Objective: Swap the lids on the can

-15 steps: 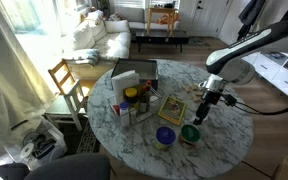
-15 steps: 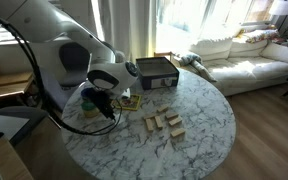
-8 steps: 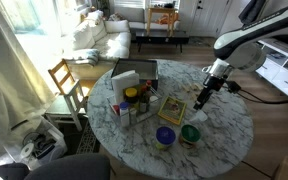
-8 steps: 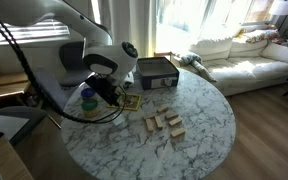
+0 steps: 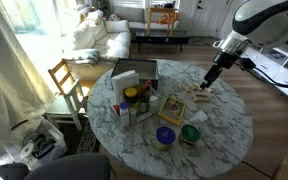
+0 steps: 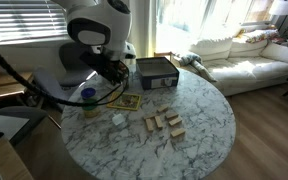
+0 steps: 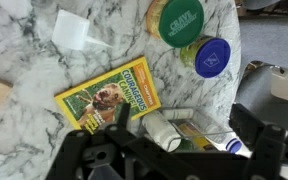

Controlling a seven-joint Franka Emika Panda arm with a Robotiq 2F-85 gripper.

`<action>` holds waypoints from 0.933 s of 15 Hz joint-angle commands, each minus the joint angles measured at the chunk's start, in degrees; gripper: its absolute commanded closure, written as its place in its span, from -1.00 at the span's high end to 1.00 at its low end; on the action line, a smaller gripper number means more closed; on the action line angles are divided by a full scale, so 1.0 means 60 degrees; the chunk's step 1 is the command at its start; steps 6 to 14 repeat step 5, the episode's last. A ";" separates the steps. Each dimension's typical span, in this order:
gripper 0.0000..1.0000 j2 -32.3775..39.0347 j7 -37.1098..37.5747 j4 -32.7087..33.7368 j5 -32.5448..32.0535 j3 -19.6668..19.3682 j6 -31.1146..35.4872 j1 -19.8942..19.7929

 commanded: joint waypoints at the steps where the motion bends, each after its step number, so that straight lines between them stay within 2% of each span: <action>1: 1.00 -0.0099 0.0069 0.0018 -0.0062 -0.0133 -0.0025 0.0122; 14: 1.00 -0.0148 0.0099 -0.0009 -0.0102 -0.0140 -0.0017 0.0132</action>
